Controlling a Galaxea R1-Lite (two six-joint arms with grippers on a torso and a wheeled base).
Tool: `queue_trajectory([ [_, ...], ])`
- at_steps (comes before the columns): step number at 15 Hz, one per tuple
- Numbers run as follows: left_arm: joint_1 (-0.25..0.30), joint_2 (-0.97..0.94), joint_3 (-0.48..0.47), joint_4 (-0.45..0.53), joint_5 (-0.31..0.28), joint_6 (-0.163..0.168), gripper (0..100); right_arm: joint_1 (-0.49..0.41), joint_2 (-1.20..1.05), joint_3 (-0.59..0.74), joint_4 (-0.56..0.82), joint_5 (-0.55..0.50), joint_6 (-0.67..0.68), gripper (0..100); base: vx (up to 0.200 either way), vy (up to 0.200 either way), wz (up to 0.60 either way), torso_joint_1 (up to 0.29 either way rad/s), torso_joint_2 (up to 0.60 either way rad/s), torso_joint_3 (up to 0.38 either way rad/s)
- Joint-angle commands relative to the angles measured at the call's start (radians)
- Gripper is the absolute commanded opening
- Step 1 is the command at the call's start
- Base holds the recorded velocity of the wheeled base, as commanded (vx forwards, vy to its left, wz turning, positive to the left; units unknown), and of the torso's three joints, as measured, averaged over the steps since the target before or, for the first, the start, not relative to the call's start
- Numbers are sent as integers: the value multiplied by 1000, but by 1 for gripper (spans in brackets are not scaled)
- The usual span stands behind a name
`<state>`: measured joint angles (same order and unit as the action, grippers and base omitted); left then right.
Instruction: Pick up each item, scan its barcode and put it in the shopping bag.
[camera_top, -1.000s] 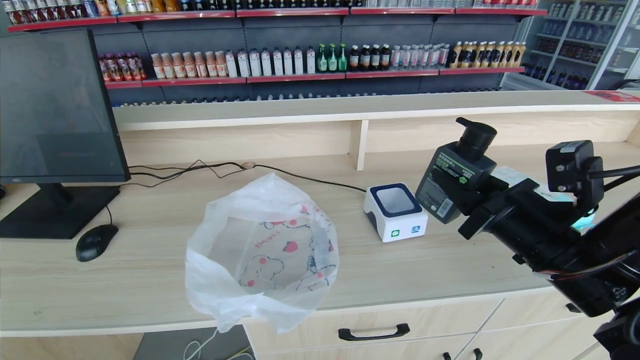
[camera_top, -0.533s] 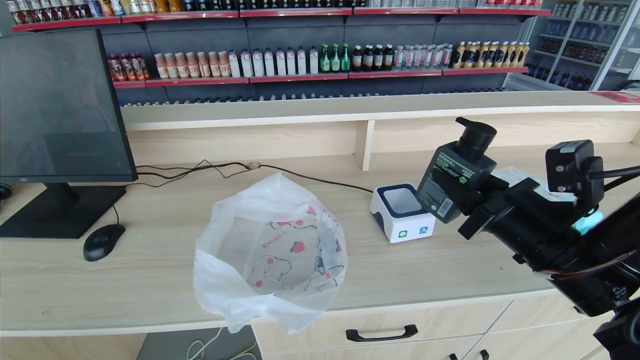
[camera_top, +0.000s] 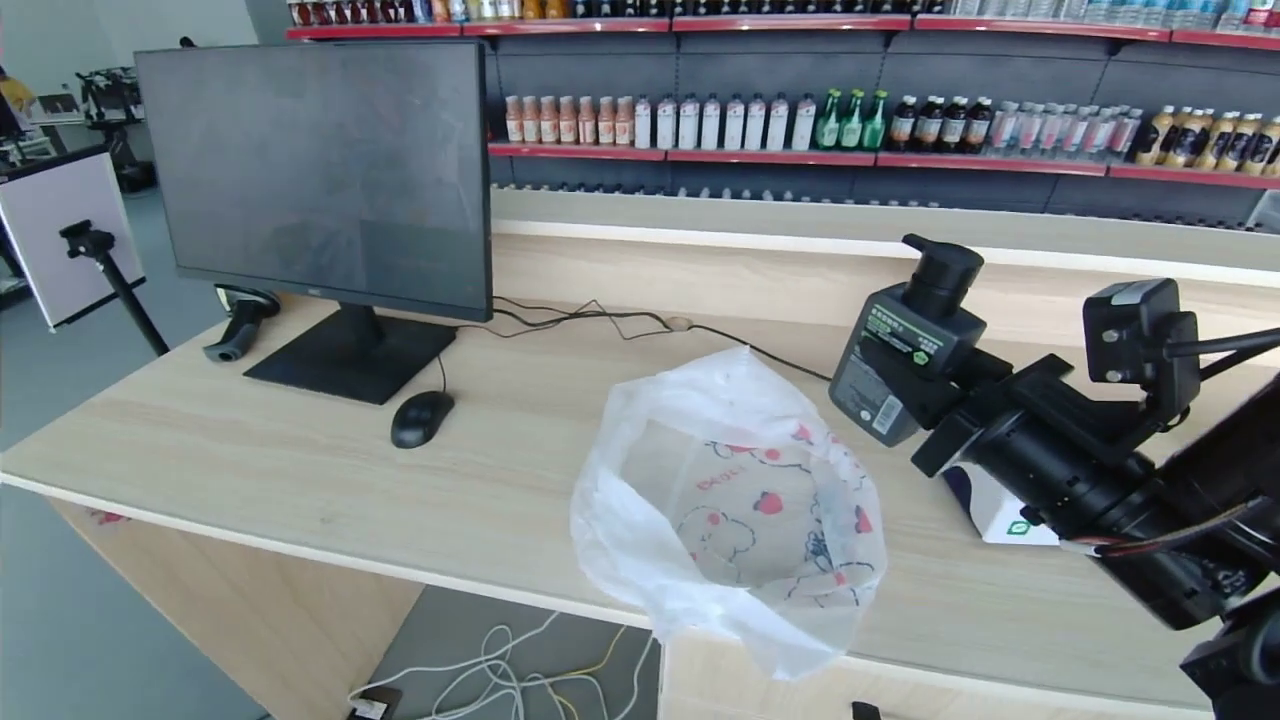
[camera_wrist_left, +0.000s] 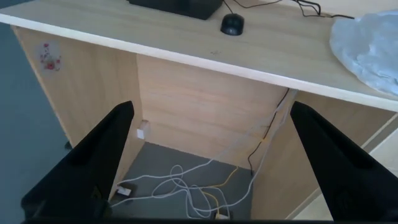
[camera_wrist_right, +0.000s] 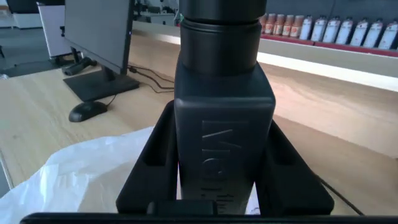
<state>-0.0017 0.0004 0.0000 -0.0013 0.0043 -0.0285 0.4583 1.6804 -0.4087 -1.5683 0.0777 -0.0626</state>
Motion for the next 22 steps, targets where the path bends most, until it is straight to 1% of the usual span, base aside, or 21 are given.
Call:
queue_trajectory([
  [1,0,0,0,0,0,-1,100,5,19,-5,-3,1,0,0,0,0,600,7,7,7],
  [2,0,0,0,0,0,-1,100,10,36,-12,-3,2,0,0,0,0,600,-2,2,7],
  [4,0,0,0,0,0,-1,100,10,74,-45,-3,2,0,0,0,0,0,0,0,0],
  [9,0,0,0,-3,0,-1,100,8,177,-65,-3,1,1,0,0,0,0,0,0,0],
  [11,0,0,0,-3,0,-1,100,10,237,-101,-3,1,1,0,0,0,0,0,0,0],
  [14,0,0,0,-3,0,-1,100,6,288,-104,-3,2,9,0,0,0,0,0,0,0],
  [17,0,0,0,-3,0,-1,100,6,331,-150,-3,1,4,0,0,0,0,0,0,0],
  [22,0,0,0,-3,0,-2,100,-33,395,-173,-3,2,1,0,0,0,0,0,0,0],
])
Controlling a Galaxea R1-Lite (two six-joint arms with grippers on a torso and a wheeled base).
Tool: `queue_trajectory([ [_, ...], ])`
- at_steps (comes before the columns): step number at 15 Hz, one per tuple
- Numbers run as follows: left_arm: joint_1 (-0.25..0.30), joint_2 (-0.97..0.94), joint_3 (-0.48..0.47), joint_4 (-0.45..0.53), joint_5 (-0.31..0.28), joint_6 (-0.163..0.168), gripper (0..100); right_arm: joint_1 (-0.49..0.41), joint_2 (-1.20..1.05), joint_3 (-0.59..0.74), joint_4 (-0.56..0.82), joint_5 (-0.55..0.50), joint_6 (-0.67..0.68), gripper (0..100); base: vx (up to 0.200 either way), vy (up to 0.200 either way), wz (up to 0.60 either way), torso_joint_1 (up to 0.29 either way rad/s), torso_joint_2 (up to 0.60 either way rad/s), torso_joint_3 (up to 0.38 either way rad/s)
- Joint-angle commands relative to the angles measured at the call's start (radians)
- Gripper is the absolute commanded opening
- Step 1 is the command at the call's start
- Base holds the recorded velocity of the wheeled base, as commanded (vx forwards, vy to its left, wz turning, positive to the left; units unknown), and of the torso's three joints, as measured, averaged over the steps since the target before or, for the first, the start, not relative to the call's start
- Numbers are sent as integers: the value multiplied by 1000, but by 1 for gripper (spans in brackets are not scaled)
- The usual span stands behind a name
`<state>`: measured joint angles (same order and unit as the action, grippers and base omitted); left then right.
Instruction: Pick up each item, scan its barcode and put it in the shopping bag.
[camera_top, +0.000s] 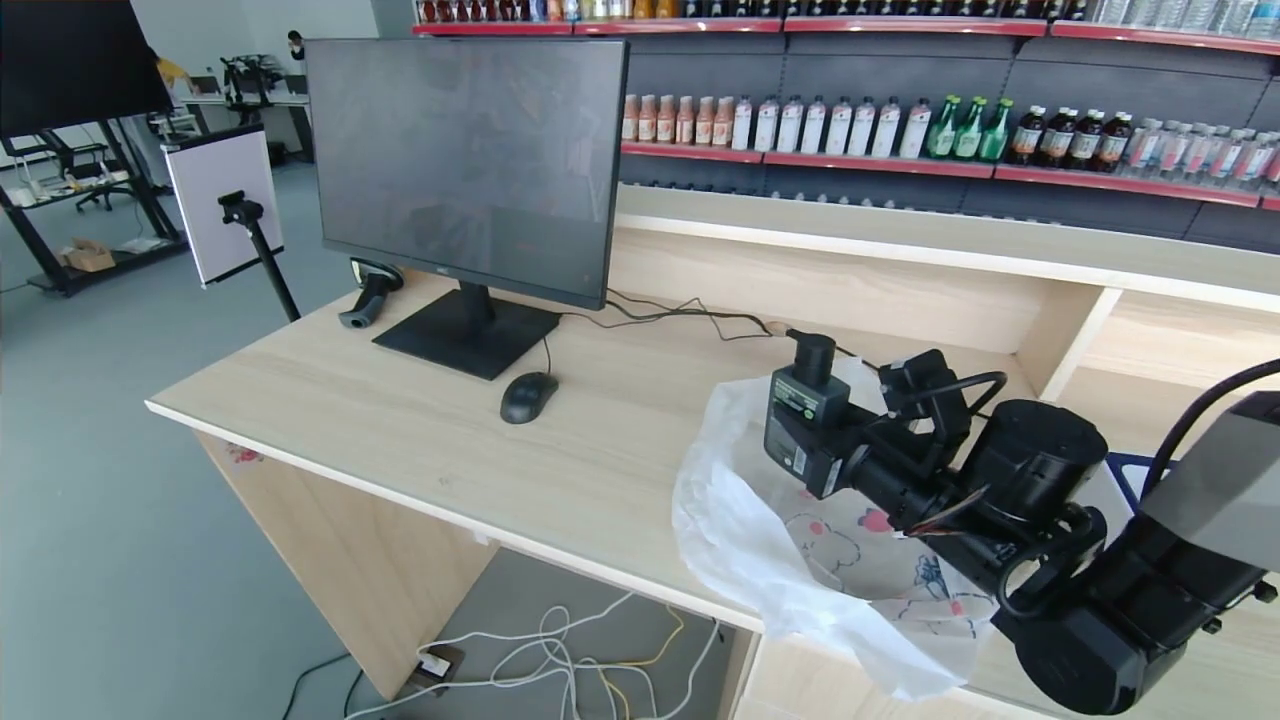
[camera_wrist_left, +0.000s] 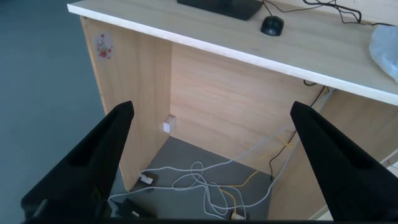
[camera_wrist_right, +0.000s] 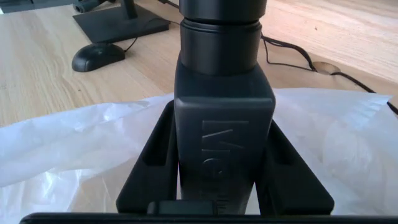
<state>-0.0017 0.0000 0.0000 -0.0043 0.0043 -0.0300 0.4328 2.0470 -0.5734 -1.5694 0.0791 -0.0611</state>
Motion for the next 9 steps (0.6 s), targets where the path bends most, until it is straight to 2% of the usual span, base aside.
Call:
queue_trajectory([
  [1,0,0,0,0,2,1,100,-8,39,-19,-1,1,-2,0,0,0,0,0,0,0],
  [9,0,0,0,0,0,1,100,-8,71,-19,-1,1,-17,0,0,0,0,0,0,0],
])
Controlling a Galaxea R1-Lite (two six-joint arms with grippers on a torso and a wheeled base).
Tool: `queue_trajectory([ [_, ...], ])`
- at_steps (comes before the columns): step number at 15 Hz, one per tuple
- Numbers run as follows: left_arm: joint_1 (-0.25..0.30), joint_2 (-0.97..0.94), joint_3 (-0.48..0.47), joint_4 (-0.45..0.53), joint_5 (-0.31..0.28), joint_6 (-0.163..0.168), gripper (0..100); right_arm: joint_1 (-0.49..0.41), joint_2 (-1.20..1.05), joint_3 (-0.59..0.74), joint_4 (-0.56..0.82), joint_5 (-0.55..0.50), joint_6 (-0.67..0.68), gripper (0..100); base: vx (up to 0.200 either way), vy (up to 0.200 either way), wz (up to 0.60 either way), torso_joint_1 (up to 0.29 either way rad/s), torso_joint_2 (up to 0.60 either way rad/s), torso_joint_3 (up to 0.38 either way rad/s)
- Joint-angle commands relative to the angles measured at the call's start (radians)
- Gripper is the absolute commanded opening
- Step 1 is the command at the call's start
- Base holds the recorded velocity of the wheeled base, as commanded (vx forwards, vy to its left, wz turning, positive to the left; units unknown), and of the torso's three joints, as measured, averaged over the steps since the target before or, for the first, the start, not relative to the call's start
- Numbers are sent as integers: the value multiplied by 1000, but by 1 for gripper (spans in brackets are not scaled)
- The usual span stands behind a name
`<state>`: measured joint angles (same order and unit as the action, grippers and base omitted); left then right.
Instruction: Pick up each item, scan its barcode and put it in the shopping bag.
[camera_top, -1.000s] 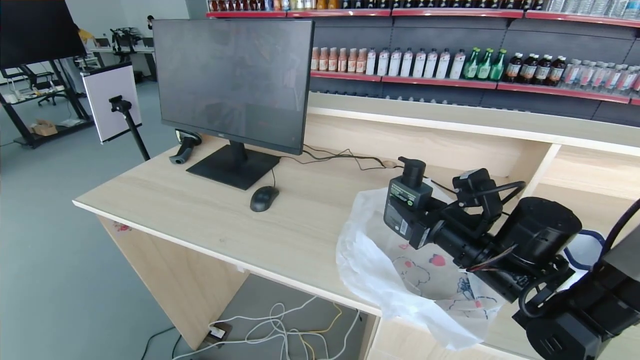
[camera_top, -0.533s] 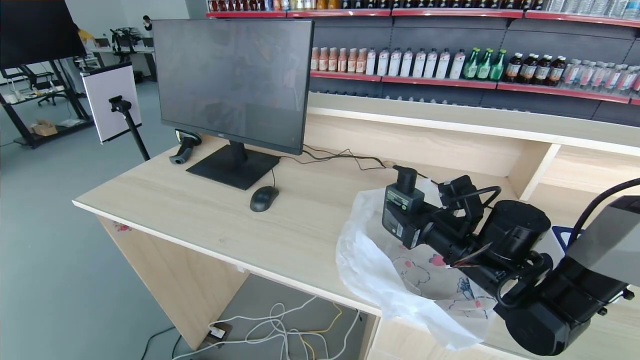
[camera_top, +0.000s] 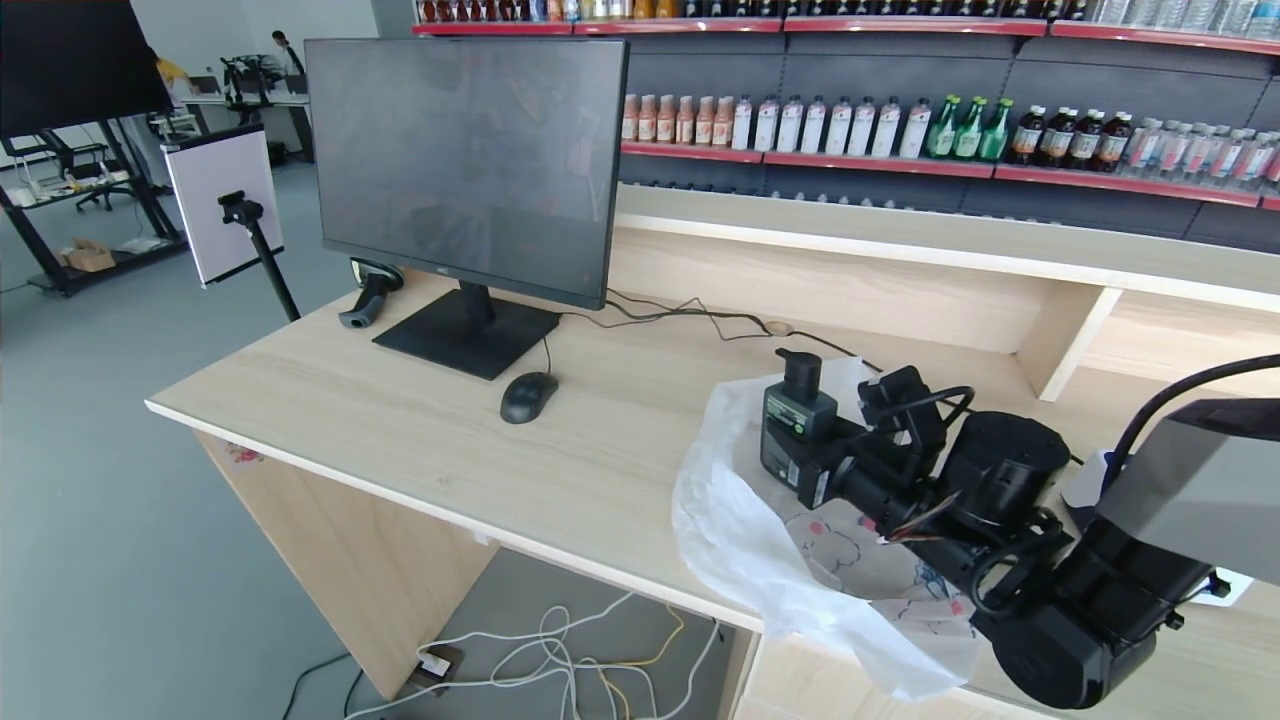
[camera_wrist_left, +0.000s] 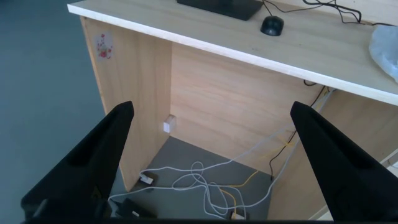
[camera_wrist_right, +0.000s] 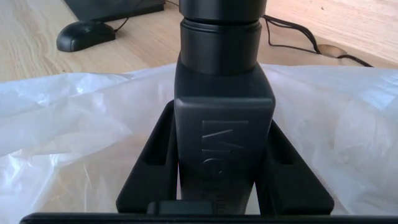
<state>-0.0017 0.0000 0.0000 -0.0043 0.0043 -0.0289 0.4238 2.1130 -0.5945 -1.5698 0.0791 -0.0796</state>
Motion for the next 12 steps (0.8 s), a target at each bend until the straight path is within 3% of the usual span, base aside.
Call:
queue_trajectory([
  [1,0,0,0,0,0,0,100,1,5,8,-1,1,1,0,0,0,0,0,0,0],
  [12,0,0,0,0,0,0,100,9,30,25,-1,1,3,0,0,0,0,0,0,0],
])
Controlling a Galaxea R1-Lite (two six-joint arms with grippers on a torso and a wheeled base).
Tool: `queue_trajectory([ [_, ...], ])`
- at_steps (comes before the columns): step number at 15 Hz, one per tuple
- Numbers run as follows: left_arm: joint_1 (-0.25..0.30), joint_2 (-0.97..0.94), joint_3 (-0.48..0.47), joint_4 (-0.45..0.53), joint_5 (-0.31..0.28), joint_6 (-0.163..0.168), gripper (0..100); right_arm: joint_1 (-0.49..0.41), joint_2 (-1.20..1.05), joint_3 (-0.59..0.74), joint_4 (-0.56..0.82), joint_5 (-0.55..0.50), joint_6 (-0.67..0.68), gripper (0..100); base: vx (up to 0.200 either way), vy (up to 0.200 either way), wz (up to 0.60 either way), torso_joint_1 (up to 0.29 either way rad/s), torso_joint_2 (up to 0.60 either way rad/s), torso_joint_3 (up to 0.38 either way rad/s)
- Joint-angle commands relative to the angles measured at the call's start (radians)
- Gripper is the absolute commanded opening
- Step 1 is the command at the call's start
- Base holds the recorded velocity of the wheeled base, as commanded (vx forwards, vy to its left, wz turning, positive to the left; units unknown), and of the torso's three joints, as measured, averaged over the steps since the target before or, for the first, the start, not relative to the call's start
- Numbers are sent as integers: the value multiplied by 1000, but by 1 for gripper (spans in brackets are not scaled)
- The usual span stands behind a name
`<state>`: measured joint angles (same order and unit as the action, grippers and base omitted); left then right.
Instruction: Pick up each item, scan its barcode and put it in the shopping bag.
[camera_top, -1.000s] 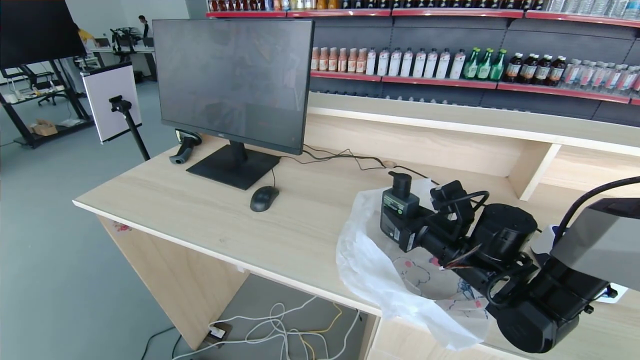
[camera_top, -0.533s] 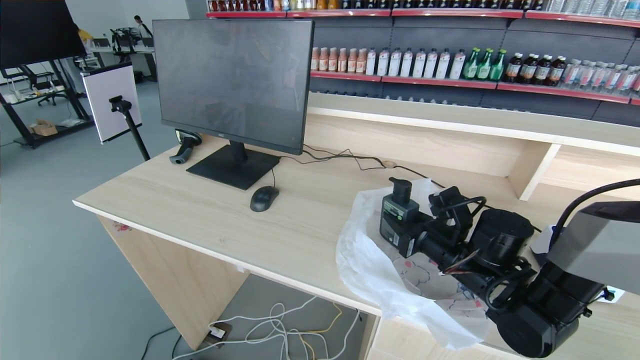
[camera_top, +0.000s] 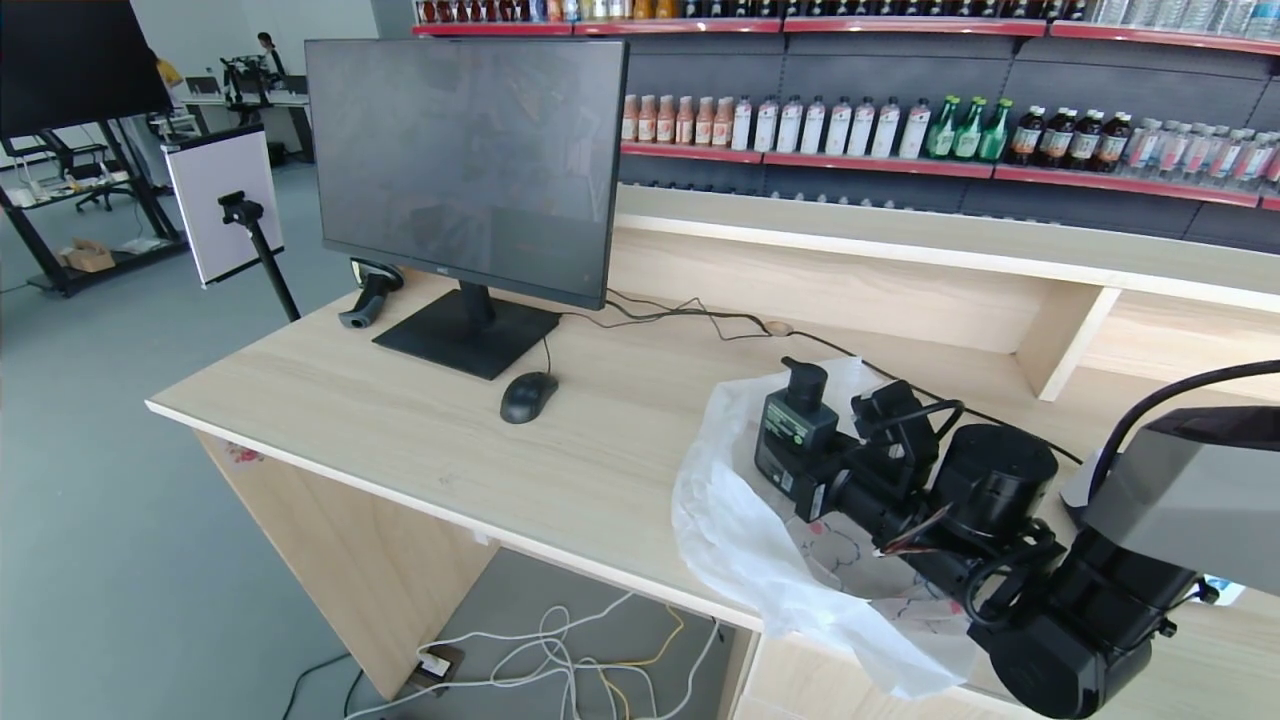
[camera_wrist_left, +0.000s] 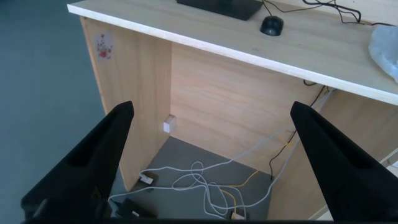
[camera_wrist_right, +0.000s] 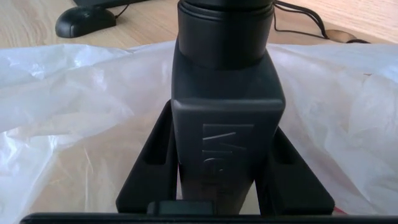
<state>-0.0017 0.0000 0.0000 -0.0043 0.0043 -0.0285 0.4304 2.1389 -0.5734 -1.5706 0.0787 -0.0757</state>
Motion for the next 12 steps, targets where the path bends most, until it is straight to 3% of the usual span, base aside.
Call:
queue_trajectory([
  [1,0,0,0,0,0,-1,100,2,4,6,0,1,1,0,0,0,0,0,0,0],
  [4,0,0,0,0,0,-1,100,2,7,6,0,1,2,0,0,0,0,0,0,0],
  [5,0,0,0,0,0,-1,100,2,7,7,0,1,2,100,0,0,0,0,0,0],
  [12,0,0,0,0,0,-1,100,1,-30,23,0,1,2,100,0,0,0,0,0,0],
])
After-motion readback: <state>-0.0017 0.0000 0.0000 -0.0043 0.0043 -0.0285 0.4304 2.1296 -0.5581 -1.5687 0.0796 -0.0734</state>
